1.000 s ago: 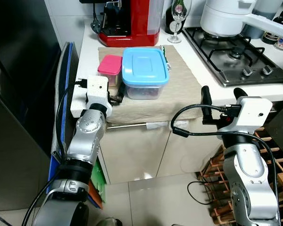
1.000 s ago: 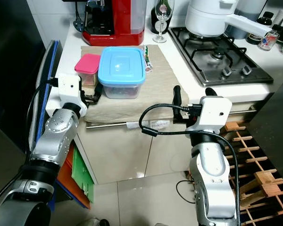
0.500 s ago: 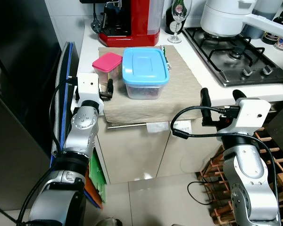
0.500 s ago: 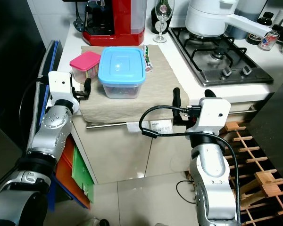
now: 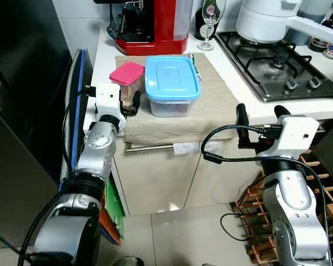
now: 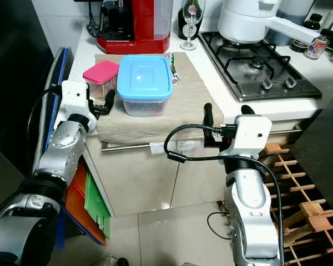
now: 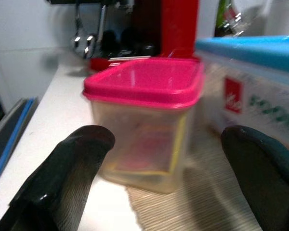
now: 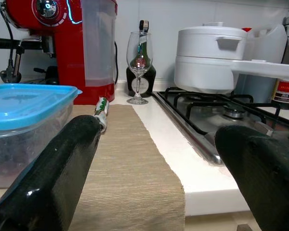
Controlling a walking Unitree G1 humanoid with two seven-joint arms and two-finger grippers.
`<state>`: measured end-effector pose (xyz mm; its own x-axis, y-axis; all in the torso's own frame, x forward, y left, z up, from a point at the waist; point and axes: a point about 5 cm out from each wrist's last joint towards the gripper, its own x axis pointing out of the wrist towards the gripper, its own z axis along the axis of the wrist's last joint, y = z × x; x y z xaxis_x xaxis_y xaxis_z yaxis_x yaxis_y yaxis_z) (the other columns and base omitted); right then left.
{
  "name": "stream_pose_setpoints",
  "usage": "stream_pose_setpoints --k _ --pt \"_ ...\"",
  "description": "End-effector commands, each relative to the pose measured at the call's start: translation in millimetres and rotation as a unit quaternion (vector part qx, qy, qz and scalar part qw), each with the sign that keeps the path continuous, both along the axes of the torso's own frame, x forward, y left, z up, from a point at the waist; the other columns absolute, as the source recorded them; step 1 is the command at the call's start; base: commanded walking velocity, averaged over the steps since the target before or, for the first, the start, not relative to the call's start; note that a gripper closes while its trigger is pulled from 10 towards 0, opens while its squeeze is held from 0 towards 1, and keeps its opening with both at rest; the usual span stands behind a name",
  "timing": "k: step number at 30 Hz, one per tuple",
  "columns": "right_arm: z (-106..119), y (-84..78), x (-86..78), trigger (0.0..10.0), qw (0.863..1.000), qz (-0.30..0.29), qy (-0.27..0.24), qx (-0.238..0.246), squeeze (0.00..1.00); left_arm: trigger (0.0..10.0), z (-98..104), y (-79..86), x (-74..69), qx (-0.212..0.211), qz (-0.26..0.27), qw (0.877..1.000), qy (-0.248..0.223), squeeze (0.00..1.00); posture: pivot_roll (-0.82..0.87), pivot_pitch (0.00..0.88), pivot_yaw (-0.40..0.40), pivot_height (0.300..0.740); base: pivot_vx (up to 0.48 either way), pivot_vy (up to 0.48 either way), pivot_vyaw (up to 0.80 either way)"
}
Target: Restocking fridge
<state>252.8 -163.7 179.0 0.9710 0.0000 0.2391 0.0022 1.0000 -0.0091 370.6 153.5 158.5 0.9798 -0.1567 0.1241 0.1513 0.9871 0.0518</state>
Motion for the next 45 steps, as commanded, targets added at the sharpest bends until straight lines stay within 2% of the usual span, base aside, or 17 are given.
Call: stream_pose_setpoints --k 1,5,11,20,25,30,33,45 --pt "6.1 -2.7 -2.6 10.0 1.000 -0.005 -0.013 -0.006 0.00 10.0 5.8 -5.0 -2.1 0.000 -0.019 1.000 -0.014 0.00 -0.14 0.039 0.005 0.740 0.000 0.000 0.00" --pt "5.8 -2.8 -2.2 10.0 1.000 -0.003 -0.014 -0.008 0.00 10.0 9.1 -1.8 -6.3 0.001 -0.014 1.000 -0.023 0.00 -0.13 0.030 0.005 0.740 0.000 0.000 0.00" --pt "5.4 -2.3 -0.7 10.0 1.000 0.000 -0.015 -0.009 0.00 10.0 18.7 17.2 -13.5 0.005 0.013 1.000 -0.027 0.00 -0.12 0.020 0.005 0.740 0.000 0.000 0.00" --pt "4.6 -0.5 2.1 10.0 1.000 0.007 -0.016 -0.010 0.00 10.0 25.9 35.2 -10.7 0.021 0.024 0.999 -0.005 0.00 -0.11 0.000 0.002 0.740 0.000 0.000 0.00" --pt "5.0 -0.3 3.2 10.0 1.000 0.008 -0.018 -0.010 0.00 10.0 26.6 36.3 -4.8 0.023 0.024 0.999 0.001 0.00 -0.11 0.000 0.002 0.740 0.000 0.000 0.00" --pt "6.4 0.3 3.3 10.0 1.000 0.008 -0.022 -0.011 0.00 10.0 31.3 30.3 6.1 0.014 -0.010 1.000 0.008 0.00 -0.12 0.000 0.004 0.740 0.000 0.000 0.00" --pt "6.9 -0.1 2.5 10.0 1.000 0.007 -0.023 -0.012 0.00 10.0 33.0 28.7 7.9 0.011 -0.027 1.000 0.007 0.00 -0.13 0.000 0.007 0.740 0.000 0.000 0.00" --pt "6.9 -0.1 2.5 10.0 1.000 0.007 -0.023 -0.012 0.00 10.0 33.0 28.7 7.9 0.011 -0.027 1.000 0.007 0.00 -0.13 0.000 0.007 0.740 0.000 0.000 0.00"
